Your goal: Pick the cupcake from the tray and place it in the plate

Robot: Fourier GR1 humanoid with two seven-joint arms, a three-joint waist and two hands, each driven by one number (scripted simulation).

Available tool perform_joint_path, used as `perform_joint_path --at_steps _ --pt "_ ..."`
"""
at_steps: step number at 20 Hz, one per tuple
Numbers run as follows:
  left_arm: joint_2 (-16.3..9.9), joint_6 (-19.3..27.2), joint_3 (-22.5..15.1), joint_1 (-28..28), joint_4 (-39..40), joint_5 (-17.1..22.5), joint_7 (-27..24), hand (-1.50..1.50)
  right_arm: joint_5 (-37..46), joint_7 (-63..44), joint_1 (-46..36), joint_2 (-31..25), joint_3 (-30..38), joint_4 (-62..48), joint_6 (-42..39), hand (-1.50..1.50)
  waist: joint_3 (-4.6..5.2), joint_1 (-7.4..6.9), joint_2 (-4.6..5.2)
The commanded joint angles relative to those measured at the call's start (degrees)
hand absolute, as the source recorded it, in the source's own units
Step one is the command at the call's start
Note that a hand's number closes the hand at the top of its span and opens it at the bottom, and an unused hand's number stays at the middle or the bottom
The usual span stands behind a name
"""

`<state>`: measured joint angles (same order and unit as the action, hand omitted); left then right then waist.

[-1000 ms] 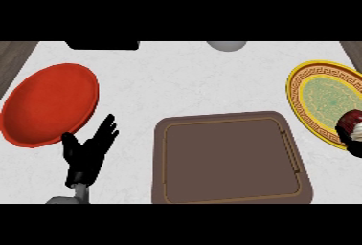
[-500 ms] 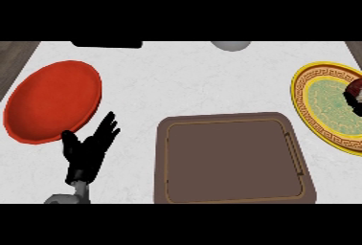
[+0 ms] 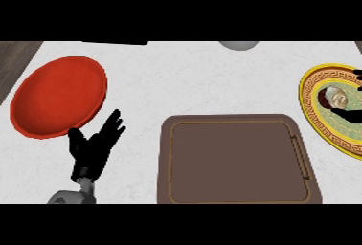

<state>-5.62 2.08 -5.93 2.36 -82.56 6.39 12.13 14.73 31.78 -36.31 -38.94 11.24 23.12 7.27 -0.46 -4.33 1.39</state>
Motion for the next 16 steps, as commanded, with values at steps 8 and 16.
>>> perform_joint_path --at_steps 8,16 --pt "-0.15 -0.04 -0.27 -1.13 0.42 -0.39 1.19 0.00 -9.01 12.56 -5.64 1.19 9.28 -8.91 -11.28 -1.50 -0.07 0.45 0.34" --pt "2.08 2.17 -1.40 -1.63 -0.68 -1.59 1.05 0.00 -13.20 10.52 -4.96 -7.66 14.02 -14.74 -25.61 -1.50 0.01 1.51 0.02"
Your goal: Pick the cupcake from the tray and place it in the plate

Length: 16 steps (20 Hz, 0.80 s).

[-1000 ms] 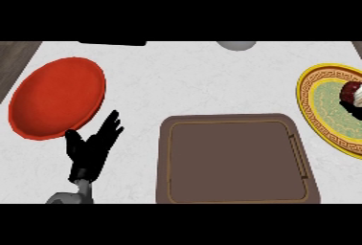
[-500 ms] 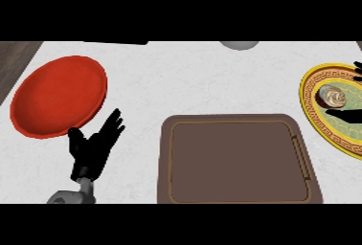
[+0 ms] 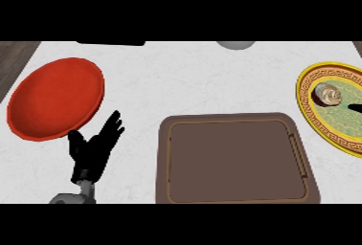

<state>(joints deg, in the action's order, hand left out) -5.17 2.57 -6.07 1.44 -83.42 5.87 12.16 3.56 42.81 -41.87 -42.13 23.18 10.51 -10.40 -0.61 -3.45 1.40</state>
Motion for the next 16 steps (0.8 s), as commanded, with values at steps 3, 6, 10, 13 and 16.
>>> perform_joint_path --at_steps 3,6,10,13,16 --pt "0.43 0.01 -0.23 -2.40 1.59 -0.19 -0.41 0.00 -1.37 1.88 3.66 -6.60 1.16 -2.56 -16.76 -1.50 0.17 0.98 -0.02" --pt "0.48 0.70 -0.45 -1.78 0.56 -0.90 -0.02 0.00 -0.99 4.66 6.82 -7.55 0.73 -2.64 -21.92 -1.50 0.07 1.15 -0.05" --pt "-2.19 -0.58 2.89 0.12 -0.26 1.46 2.43 0.00 0.05 6.79 9.91 -10.08 -0.63 -0.73 -27.24 -1.50 0.09 1.70 -0.30" --pt "0.83 0.07 -0.74 -3.09 2.03 -1.01 -1.34 0.00 0.88 8.88 12.62 -10.07 -1.72 0.82 -28.05 -1.50 0.05 1.99 -0.22" --pt "-0.28 0.27 1.30 -2.90 1.66 -0.28 -1.50 0.00 1.56 11.17 15.68 -13.02 -2.41 2.27 -28.53 -1.50 0.07 2.40 -0.40"
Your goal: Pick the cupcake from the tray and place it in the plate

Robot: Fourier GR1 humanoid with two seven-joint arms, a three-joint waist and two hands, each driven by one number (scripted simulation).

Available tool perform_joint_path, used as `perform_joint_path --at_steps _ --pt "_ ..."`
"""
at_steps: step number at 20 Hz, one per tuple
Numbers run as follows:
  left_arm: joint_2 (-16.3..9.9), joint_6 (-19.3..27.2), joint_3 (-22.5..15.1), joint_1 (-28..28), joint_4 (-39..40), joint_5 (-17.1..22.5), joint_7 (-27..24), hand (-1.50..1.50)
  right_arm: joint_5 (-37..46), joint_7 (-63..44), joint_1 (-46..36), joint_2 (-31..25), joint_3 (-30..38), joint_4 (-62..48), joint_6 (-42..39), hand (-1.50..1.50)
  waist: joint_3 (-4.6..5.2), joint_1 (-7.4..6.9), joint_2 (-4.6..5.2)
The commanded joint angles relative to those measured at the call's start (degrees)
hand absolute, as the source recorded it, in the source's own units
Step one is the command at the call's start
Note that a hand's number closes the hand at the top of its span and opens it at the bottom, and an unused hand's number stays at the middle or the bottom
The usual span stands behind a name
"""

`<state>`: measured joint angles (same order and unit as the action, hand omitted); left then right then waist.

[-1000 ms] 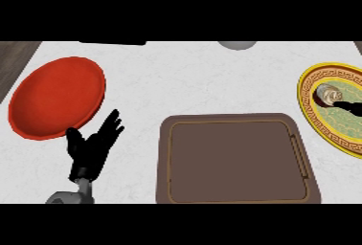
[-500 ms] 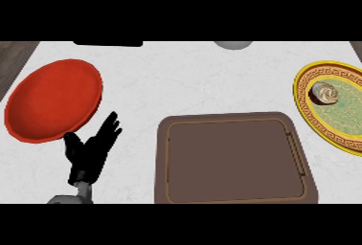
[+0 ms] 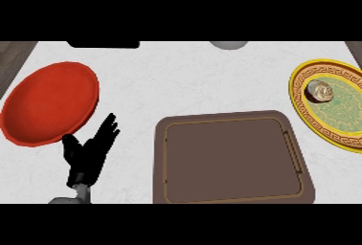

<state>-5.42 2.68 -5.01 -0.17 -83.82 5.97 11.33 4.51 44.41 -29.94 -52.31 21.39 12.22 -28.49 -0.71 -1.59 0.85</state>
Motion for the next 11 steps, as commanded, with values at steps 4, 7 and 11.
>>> perform_joint_path --at_steps 4,7,11 --pt "-1.01 -0.63 1.30 0.36 0.93 0.78 1.20 0.00 2.00 11.18 5.83 -1.79 -2.38 1.86 -8.51 -1.50 0.12 0.18 0.11" --pt "-0.93 -0.69 1.60 0.16 1.84 0.94 1.09 0.00 1.82 13.70 8.56 -2.44 -2.54 2.43 -8.64 -1.50 0.22 0.92 -0.09" --pt "-0.89 0.08 1.20 0.21 -0.08 0.56 3.13 0.00 1.60 15.33 11.44 -3.24 -2.72 2.34 -8.19 -1.50 0.20 1.04 -0.29"
